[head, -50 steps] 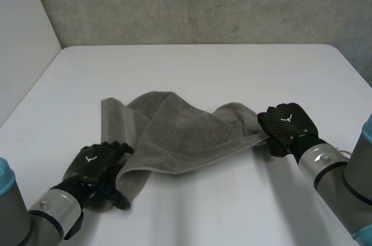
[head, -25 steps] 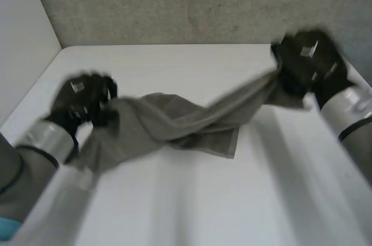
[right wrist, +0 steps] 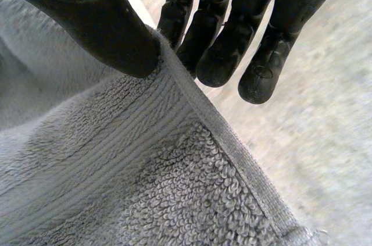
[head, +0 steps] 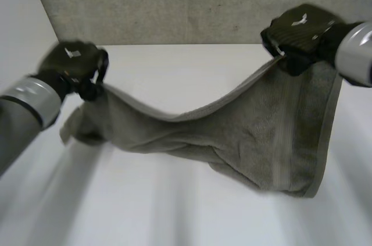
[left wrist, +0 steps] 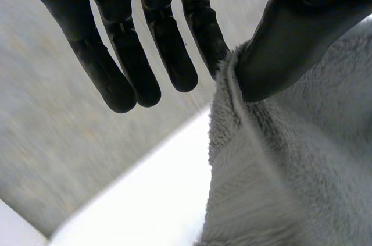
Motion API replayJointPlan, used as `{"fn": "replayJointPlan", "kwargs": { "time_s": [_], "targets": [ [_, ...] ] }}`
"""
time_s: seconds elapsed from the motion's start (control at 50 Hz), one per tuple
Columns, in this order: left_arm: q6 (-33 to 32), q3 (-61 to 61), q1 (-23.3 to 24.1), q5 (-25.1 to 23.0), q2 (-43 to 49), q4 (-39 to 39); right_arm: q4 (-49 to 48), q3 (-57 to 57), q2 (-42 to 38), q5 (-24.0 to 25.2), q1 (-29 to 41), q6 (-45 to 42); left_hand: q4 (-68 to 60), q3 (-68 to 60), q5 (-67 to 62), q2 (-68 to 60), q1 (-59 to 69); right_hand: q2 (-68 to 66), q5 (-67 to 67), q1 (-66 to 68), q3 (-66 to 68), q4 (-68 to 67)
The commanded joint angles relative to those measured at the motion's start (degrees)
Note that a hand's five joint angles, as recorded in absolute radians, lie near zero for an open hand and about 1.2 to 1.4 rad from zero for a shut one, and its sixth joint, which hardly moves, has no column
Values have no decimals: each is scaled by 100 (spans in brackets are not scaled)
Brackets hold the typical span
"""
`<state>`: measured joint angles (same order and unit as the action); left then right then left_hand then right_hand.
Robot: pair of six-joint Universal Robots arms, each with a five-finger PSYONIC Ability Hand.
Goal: Fold the towel.
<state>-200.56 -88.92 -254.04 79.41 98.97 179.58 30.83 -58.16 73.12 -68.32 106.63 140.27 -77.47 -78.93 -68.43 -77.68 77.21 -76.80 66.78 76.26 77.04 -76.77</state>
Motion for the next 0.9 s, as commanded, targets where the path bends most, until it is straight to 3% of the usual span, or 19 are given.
{"fn": "replayJointPlan", "kwargs": {
  "time_s": [0.02, 0.12, 0.36, 0.4, 0.44, 0.48, 0.66, 0.84, 0.9],
  "targets": [
    [-441, 560, -40, 4, 1326, 24, -103, 568, -1052, -664, 393, -202, -253, -107, -157, -232, 279, -320, 322, 374, 296, -323],
    [-458, 938, -22, -22, 1871, -28, -252, 596, -1317, -780, 455, -176, -253, -107, -157, -232, 279, -320, 322, 374, 296, -323],
    [-432, 762, -22, -31, 1977, 24, -991, -247, -1221, -762, 490, -150, -253, -107, -157, -232, 279, -320, 322, 374, 296, -323],
    [-423, 692, -22, -40, 1994, 77, -1035, -353, -1178, -762, 499, -123, 519, 664, 614, 539, -492, -320, 322, 374, 296, -323],
    [-370, 613, -31, -23, 2020, 313, -1097, -468, -1116, -762, 508, -123, 2660, 2805, 2755, 2680, -2633, -320, 322, 374, 296, -323],
    [-301, 578, -22, -5, 2064, 471, -1271, -730, -1002, -753, 516, -123, 3188, 3334, 3284, 3209, -3162, -320, 322, 374, 296, -323],
    [174, 490, -14, 13, 2257, 1289, -1545, -1171, -808, -736, 490, -141, 3244, 3390, 3340, 3265, -3218, -320, 322, 374, 296, -323],
    [219, 745, 39, 48, 2574, 1387, -1562, -1338, -791, -745, 490, -158, 3059, 3205, 3154, 3080, -3032, -320, 322, 374, 296, -323],
    [210, 833, 48, 48, 2715, 1369, -1615, -1347, -791, -745, 473, -158, 2252, 2397, 2347, 2272, -2225, -320, 322, 374, 296, -323]
  ]
}}
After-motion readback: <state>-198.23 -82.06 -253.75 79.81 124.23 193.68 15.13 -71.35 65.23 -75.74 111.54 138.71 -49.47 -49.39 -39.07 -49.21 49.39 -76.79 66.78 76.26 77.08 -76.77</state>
